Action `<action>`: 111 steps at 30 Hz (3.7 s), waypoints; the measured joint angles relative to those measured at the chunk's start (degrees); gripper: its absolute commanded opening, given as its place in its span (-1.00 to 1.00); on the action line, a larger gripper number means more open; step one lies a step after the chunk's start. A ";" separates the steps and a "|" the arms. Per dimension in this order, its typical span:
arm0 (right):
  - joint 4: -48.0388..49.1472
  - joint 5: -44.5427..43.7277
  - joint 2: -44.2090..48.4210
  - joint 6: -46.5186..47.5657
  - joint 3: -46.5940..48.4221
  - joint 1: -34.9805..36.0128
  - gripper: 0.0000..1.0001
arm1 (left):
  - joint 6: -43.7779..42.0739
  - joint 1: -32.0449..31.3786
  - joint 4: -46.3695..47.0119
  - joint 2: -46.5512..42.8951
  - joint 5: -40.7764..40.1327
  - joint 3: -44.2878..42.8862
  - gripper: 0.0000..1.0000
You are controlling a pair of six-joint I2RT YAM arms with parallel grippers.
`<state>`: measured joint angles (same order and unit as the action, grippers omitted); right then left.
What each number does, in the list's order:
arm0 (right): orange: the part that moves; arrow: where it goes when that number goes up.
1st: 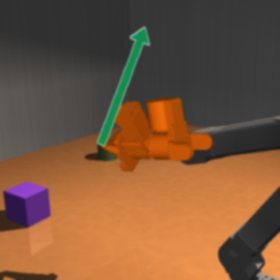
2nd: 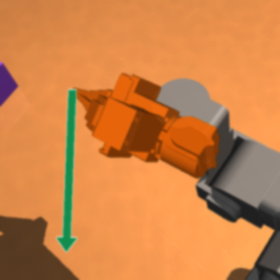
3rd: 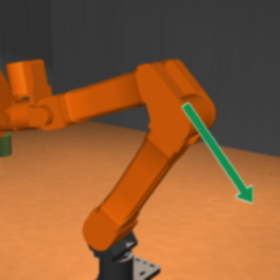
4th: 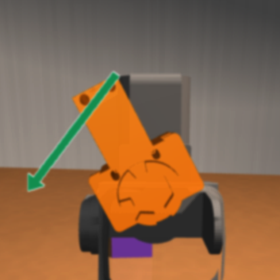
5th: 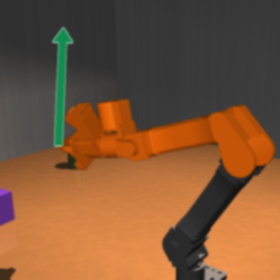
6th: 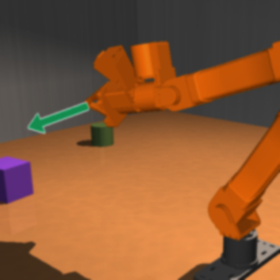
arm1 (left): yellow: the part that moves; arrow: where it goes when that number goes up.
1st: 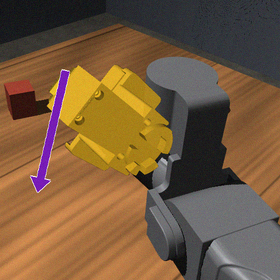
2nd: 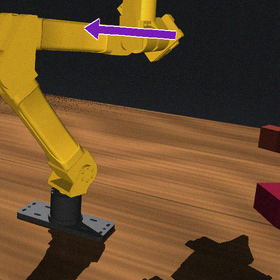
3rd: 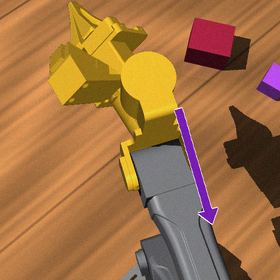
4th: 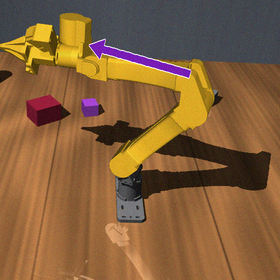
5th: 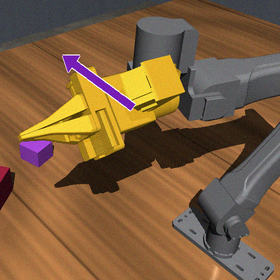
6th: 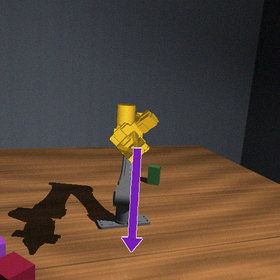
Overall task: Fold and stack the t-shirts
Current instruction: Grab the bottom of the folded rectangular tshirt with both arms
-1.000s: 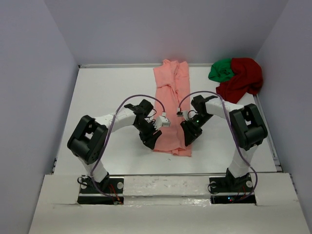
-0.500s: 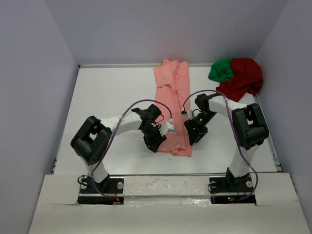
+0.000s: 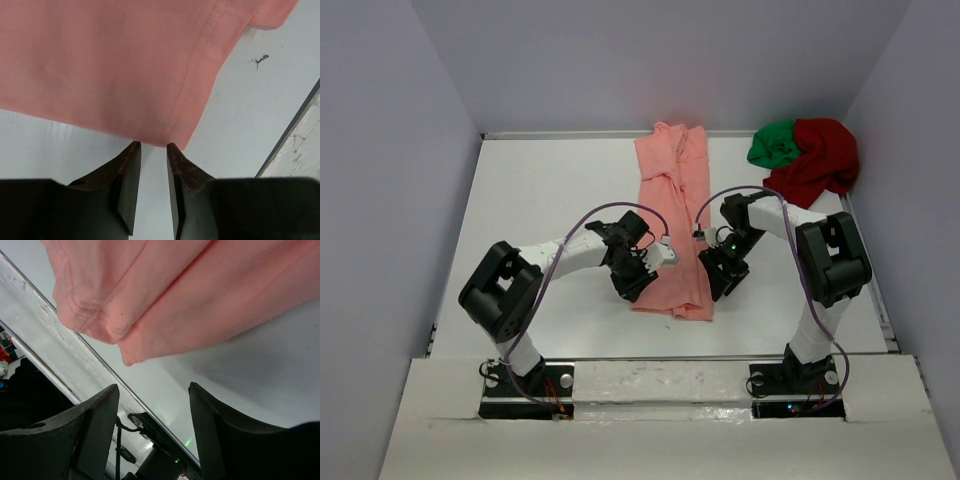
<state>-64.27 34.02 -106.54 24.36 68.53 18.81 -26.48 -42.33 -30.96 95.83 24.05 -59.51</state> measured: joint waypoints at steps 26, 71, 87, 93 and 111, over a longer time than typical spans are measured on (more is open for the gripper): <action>-1.77 -0.66 0.00 2.03 0.00 -0.85 0.39 | -0.13 -1.46 -0.72 4.81 1.11 -1.03 -1.00; -3.56 8.00 -7.10 8.07 -0.87 1.90 0.22 | -2.03 -0.96 -3.19 5.73 2.47 -4.37 -1.00; 1.40 6.95 -7.10 2.51 -2.60 5.18 -0.52 | -2.03 -0.22 -3.19 5.70 2.49 -4.37 -1.00; 3.43 5.70 -7.17 1.57 -2.75 5.27 -1.00 | -2.05 0.04 -3.17 5.66 2.51 -4.37 -1.00; 1.46 2.93 -2.19 1.33 -0.72 5.27 -1.00 | -2.69 1.44 -3.58 2.97 2.64 -5.05 -1.00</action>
<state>-62.81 36.95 -108.73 25.69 67.81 24.08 -29.17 -40.88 -34.54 98.80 26.70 -64.55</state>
